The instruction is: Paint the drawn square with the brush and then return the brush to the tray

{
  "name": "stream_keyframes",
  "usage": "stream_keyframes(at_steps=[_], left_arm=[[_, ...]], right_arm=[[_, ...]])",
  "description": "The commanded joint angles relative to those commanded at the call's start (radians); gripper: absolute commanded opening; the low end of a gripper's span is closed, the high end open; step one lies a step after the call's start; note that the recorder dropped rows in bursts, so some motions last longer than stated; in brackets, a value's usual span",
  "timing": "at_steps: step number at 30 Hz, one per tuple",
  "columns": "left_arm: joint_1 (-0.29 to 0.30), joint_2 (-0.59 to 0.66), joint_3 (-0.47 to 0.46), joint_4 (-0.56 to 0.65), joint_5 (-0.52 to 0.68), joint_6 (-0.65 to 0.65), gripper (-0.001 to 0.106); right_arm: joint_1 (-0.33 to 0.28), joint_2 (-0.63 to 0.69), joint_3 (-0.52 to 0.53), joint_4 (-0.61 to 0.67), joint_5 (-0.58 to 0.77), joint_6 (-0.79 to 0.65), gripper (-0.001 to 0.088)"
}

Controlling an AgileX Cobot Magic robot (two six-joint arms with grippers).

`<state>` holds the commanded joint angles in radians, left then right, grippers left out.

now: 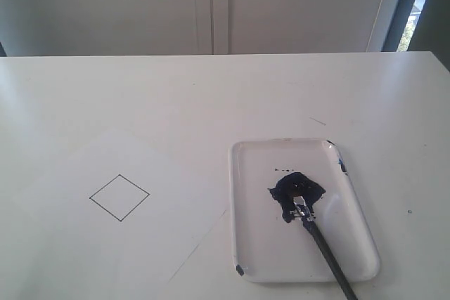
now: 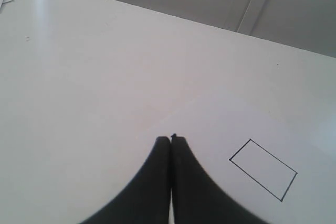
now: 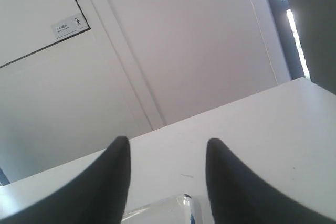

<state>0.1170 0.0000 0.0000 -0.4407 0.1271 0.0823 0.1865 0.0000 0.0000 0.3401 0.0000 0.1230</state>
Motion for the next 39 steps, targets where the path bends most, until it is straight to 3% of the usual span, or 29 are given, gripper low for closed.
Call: stream_keyframes(at_steps=[4, 6, 9, 14, 21, 28, 32, 35, 39], left_arm=[[0.0, 0.0, 0.0, -0.019, 0.0, -0.011, 0.0], [0.0, 0.0, 0.0, -0.049, -0.001, -0.018, 0.0], [0.0, 0.0, 0.0, -0.084, -0.011, -0.018, 0.0], [0.0, 0.0, -0.023, -0.114, 0.001, -0.018, 0.0], [0.0, 0.0, -0.197, -0.182, 0.004, 0.017, 0.0], [0.0, 0.19, -0.363, -0.208, 0.209, 0.143, 0.0], [0.0, 0.313, -0.426, -0.319, 0.36, 0.311, 0.0], [0.0, 0.399, -0.447, -0.366, 0.445, 0.444, 0.0], [0.0, 0.487, -0.45, -0.365, 0.488, 0.495, 0.0]], right_arm=[[0.0, 0.0, 0.0, 0.003, -0.006, 0.04, 0.0395], [0.0, 0.0, 0.0, 0.003, 0.007, 0.04, 0.0264], [0.0, 0.0, 0.0, 0.005, 0.0, 0.04, -0.0004], [0.002, 0.0, -0.001, 0.004, -0.01, 0.042, 0.0], [0.002, 0.0, -0.14, -0.001, 0.064, 0.006, 0.0], [0.002, 0.075, -0.345, 0.047, 0.472, -0.165, 0.0], [0.002, 0.187, -0.441, 0.157, 0.741, -0.316, 0.0], [0.002, 0.294, -0.496, 0.146, 0.912, -0.359, 0.0], [0.002, 0.418, -0.53, 0.099, 0.99, -0.378, 0.0]])
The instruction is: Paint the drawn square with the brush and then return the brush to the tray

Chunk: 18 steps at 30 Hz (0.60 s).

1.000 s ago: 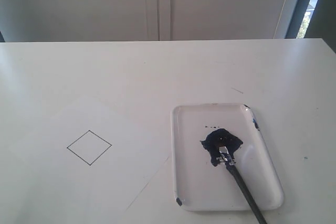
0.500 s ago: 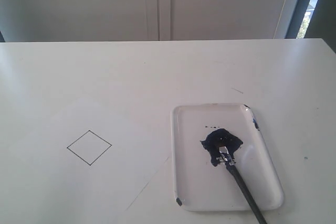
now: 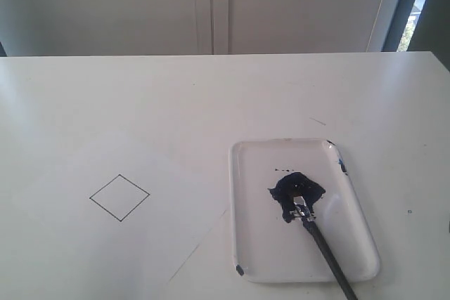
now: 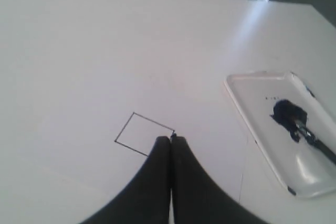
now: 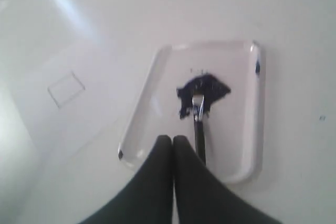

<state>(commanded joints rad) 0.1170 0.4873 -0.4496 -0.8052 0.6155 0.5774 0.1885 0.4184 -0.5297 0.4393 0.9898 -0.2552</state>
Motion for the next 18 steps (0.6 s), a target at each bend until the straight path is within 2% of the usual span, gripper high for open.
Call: stream_keyframes(at_steps=[3, 6, 7, 9, 12, 18], left_arm=[[0.0, 0.036, 0.0, -0.009, 0.001, 0.053, 0.0], [0.0, 0.044, 0.0, -0.075, -0.014, 0.093, 0.0], [0.0, 0.044, 0.0, -0.084, -0.014, 0.093, 0.0], [0.0, 0.044, 0.0, -0.073, 0.001, 0.098, 0.0], [0.0, 0.066, 0.0, -0.044, 0.046, 0.104, 0.0], [0.0, 0.073, 0.0, -0.043, 0.078, 0.111, 0.0]], right_arm=[[0.0, 0.058, -0.002, 0.004, -0.109, -0.035, 0.0], [0.0, 0.074, -0.002, 0.014, -0.239, -0.023, 0.0], [0.0, 0.074, -0.002, 0.019, -0.244, -0.023, 0.0], [0.0, 0.086, -0.003, 0.013, -0.193, -0.046, 0.0], [0.002, 0.194, -0.003, 0.008, -0.057, -0.058, 0.0], [0.016, 0.453, -0.003, 0.008, 0.012, -0.061, 0.0]])
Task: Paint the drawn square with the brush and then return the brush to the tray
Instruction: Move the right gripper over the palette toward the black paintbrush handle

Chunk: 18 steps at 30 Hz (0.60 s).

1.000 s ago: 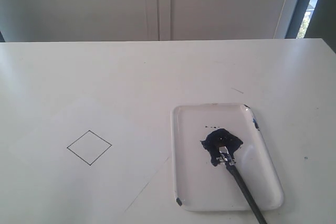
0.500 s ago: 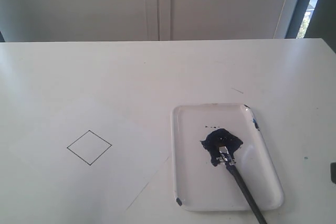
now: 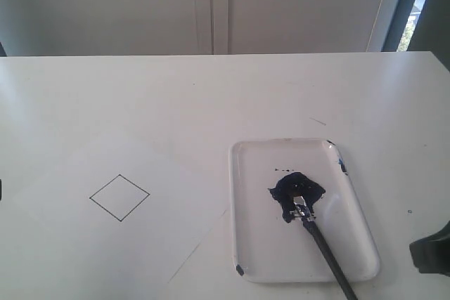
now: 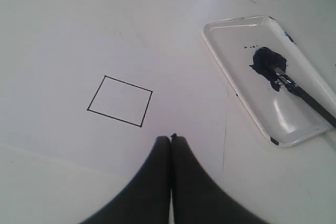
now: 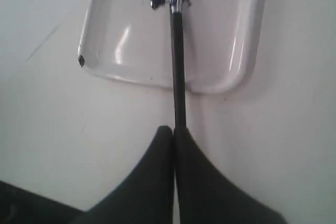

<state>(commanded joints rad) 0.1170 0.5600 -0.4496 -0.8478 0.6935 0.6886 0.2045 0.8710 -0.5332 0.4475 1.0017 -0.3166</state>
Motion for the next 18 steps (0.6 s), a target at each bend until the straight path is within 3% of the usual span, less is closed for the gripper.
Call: stream_keyframes(at_steps=[4, 8, 12, 18], left_arm=[[0.0, 0.0, 0.0, 0.0, 0.005, 0.0, 0.0], [0.0, 0.0, 0.0, 0.0, 0.005, 0.0, 0.0], [0.0, 0.0, 0.0, 0.0, 0.005, 0.0, 0.0], [0.0, 0.0, 0.0, 0.0, 0.007, 0.0, 0.0]], right_arm=[[0.098, 0.122, -0.001, -0.025, 0.006, -0.042, 0.0], [0.212, 0.143, -0.001, -0.274, -0.108, 0.187, 0.0], [0.312, 0.148, -0.001, -0.456, -0.091, 0.355, 0.0], [0.511, 0.17, -0.004, -0.46, -0.13, 0.488, 0.0]])
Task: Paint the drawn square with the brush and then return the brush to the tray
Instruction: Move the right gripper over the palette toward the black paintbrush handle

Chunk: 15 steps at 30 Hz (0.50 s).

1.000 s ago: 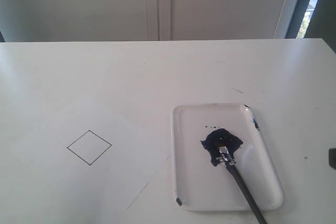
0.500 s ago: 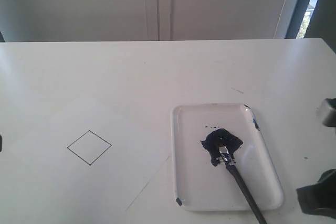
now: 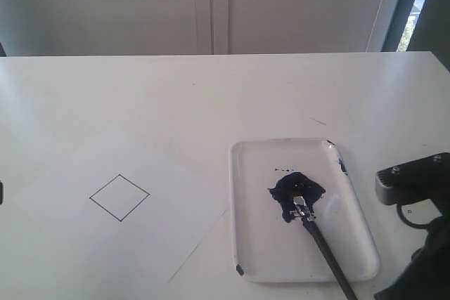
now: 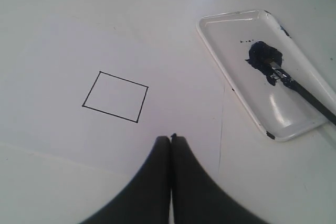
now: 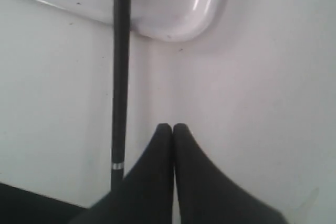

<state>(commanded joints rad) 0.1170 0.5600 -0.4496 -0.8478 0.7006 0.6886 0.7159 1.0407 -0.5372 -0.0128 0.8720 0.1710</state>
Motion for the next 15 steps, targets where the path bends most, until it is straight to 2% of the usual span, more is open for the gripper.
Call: stream_keyframes(at_steps=[4, 6, 10, 15], left_arm=[[0.0, 0.0, 0.0, 0.0, 0.003, 0.0, 0.0], [0.0, 0.0, 0.0, 0.0, 0.003, 0.0, 0.0], [0.0, 0.0, 0.0, 0.0, 0.008, 0.0, 0.0], [0.0, 0.0, 0.0, 0.0, 0.008, 0.0, 0.0]], right_arm=[[0.106, 0.088, -0.003, -0.019, -0.034, 0.061, 0.0], [0.132, 0.134, -0.018, -0.041, -0.04, 0.069, 0.0], [0.141, 0.194, -0.055, -0.133, -0.07, 0.151, 0.0], [0.141, 0.196, -0.072, -0.139, -0.132, 0.168, 0.0]])
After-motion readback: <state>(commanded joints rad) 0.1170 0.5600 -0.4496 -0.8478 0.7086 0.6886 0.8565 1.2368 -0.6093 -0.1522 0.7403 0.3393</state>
